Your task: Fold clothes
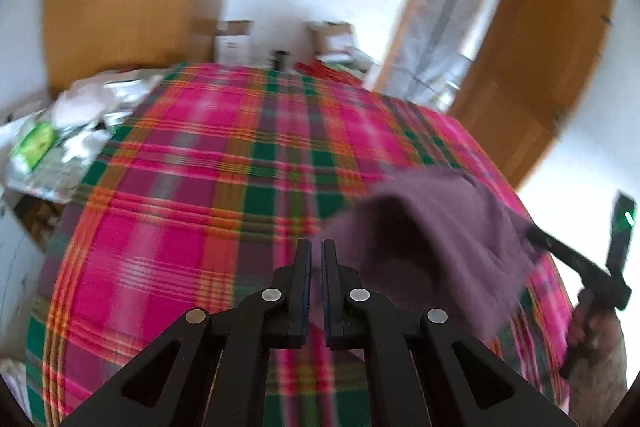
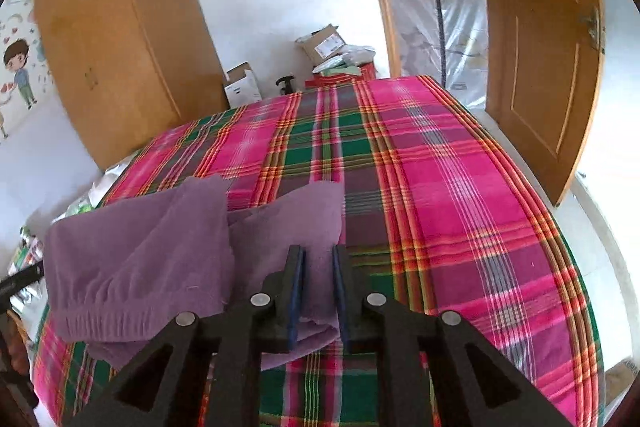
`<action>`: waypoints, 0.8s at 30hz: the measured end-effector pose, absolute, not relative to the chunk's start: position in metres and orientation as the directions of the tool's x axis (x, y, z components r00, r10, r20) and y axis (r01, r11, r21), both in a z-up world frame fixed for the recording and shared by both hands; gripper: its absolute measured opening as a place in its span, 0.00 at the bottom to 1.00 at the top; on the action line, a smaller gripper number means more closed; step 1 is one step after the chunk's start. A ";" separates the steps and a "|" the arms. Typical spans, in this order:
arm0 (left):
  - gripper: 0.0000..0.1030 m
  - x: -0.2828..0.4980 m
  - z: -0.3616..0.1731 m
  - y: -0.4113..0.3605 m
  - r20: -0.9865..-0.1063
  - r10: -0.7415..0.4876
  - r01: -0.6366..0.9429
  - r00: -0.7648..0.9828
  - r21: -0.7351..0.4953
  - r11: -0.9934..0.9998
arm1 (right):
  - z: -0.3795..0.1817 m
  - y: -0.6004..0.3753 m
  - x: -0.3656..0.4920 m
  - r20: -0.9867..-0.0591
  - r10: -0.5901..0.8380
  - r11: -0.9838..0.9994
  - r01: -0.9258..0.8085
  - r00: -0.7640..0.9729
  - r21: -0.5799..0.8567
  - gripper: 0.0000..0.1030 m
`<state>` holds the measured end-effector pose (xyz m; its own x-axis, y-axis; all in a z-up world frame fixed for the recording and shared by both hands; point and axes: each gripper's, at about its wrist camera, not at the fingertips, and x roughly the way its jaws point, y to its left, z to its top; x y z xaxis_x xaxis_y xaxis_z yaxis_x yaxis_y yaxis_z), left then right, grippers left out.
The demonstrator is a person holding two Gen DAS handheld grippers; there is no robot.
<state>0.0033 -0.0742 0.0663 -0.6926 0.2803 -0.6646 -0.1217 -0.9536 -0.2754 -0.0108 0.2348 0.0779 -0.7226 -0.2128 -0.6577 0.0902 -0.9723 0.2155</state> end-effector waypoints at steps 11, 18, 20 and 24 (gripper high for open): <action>0.29 0.016 0.074 -0.035 -0.613 0.579 -0.293 -0.538 -0.508 -0.810 | 0.084 0.233 0.027 -0.612 -0.274 -0.957 0.148 -0.742 0.249 0.25; 0.35 0.030 0.075 -0.033 -0.591 0.635 -0.301 -0.497 -0.569 -0.765 | 0.067 0.222 0.028 -0.641 -0.342 -0.936 0.184 -0.687 0.301 0.25; 0.42 0.037 0.073 -0.029 -0.583 0.656 -0.314 -0.480 -0.583 -0.749 | 0.062 0.220 0.028 -0.647 -0.358 -0.930 0.191 -0.673 0.315 0.25; 0.48 0.042 0.071 -0.018 -0.576 0.662 -0.336 -0.479 -0.577 -0.745 | 0.055 0.214 0.030 -0.660 -0.369 -0.926 0.194 -0.655 0.324 0.25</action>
